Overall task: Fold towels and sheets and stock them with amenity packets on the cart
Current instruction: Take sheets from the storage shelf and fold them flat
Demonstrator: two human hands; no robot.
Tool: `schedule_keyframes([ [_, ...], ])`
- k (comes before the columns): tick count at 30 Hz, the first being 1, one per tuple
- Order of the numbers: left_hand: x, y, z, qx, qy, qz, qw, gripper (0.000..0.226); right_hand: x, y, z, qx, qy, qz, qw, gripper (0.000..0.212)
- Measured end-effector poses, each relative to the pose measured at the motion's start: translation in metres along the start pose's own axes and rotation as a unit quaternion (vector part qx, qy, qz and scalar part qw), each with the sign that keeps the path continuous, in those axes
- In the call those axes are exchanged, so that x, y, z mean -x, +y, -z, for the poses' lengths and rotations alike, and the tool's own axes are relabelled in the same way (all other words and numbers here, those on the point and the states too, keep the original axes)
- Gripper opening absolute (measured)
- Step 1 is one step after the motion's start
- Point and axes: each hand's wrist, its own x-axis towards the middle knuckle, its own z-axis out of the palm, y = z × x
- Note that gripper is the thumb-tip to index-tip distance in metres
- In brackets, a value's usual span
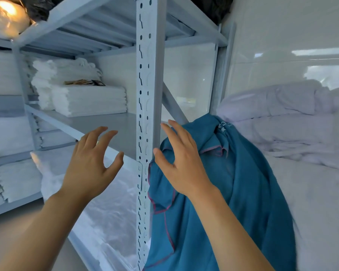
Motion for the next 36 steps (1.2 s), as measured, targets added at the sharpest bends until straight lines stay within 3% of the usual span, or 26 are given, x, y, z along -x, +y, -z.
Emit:
schedule_keyframes([
  [12, -0.045, -0.191, -0.002, 0.017, -0.005, -0.018, 1.0, 0.06, -0.069, -0.045, -0.153, 0.032, 0.011, -0.013, 0.999, 0.061],
  [21, -0.08, -0.325, 0.003, 0.025, -0.031, -0.02, 0.999, 0.061, -0.123, -0.072, -0.262, 0.068, 0.005, -0.069, 0.995, 0.062],
  [36, -0.117, -0.432, -0.052, 0.026, -0.051, 0.022, 0.998, 0.061, -0.201, -0.031, -0.376, 0.078, -0.036, -0.066, 0.994, 0.062],
])
